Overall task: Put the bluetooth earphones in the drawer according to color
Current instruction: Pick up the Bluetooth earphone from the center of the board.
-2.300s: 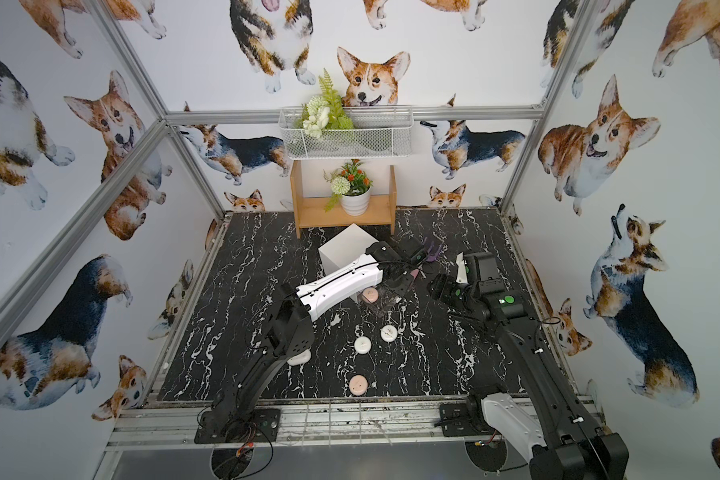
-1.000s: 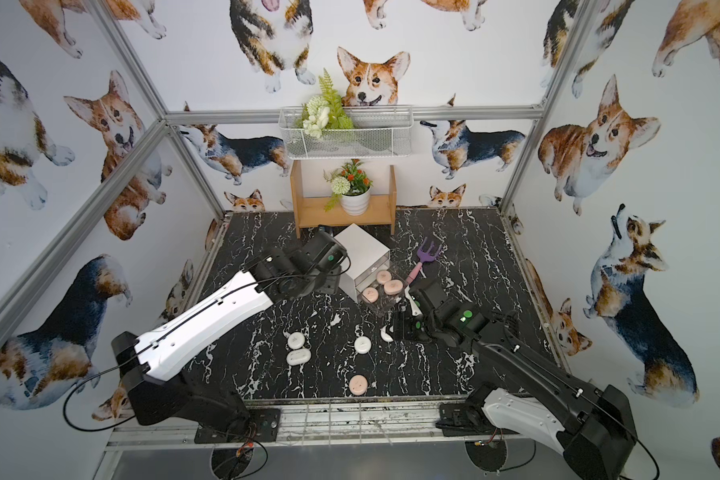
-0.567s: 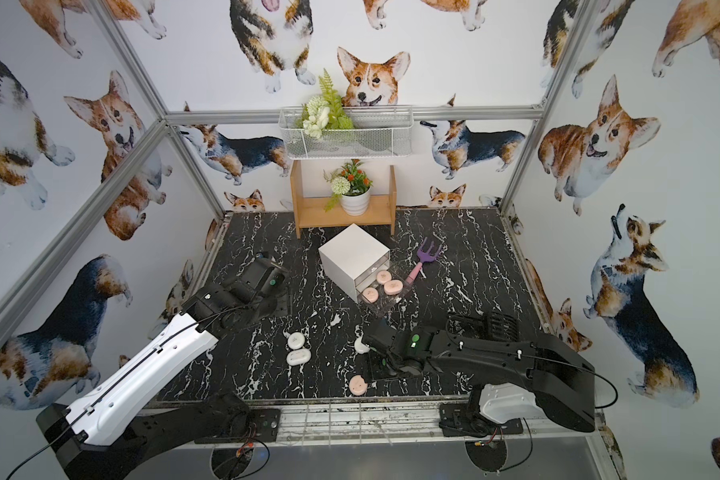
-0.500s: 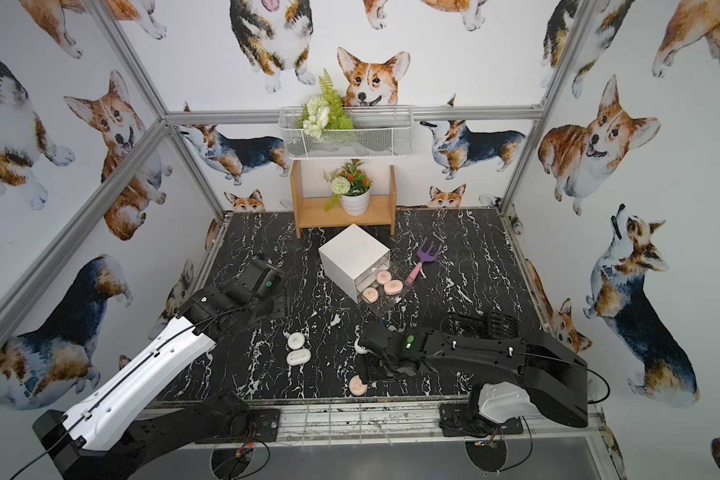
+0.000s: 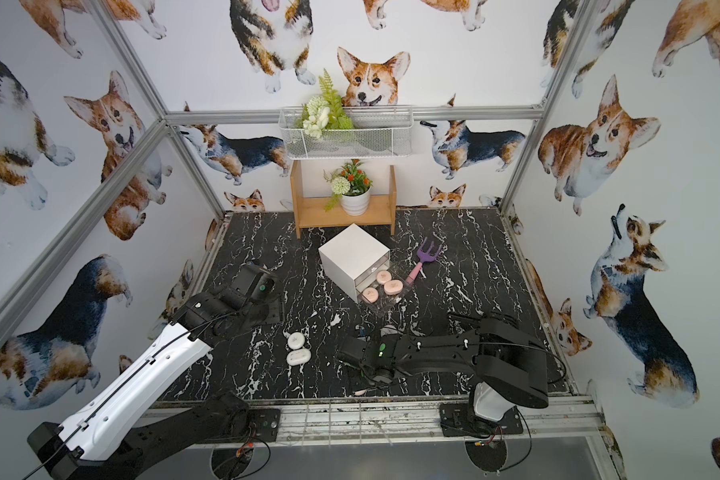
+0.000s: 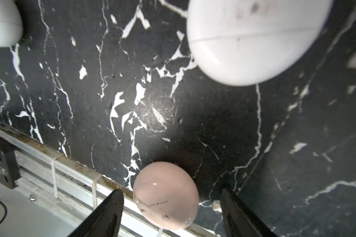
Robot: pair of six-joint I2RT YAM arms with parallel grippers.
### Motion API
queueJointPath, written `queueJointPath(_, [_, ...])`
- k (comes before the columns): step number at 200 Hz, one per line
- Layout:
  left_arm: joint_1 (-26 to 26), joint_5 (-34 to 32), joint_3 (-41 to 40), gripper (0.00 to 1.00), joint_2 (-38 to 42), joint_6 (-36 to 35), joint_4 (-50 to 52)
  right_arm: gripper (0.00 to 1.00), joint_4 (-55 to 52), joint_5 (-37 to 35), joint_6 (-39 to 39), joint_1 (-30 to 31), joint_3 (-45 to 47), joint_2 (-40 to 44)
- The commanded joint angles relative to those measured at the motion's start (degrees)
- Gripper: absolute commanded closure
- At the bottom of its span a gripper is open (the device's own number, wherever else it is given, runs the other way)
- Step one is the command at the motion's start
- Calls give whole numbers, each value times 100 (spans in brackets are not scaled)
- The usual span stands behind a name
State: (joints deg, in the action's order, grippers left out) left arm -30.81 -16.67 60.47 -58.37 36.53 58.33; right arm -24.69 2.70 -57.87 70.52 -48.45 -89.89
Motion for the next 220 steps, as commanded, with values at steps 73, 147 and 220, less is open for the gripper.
queueJointPath(73, [75,67,-215,30,138,-56,-58,33,-302,-262,38,278,-289,-608])
queueJointPath(147, [119,156,-415,30,197,-58,-190,35,-391,-309,158,348,-361,-1016])
queueJointPath(220, [127,127,-466,30,245,-74,-165,54,-924,-927,256,401,-666,-909])
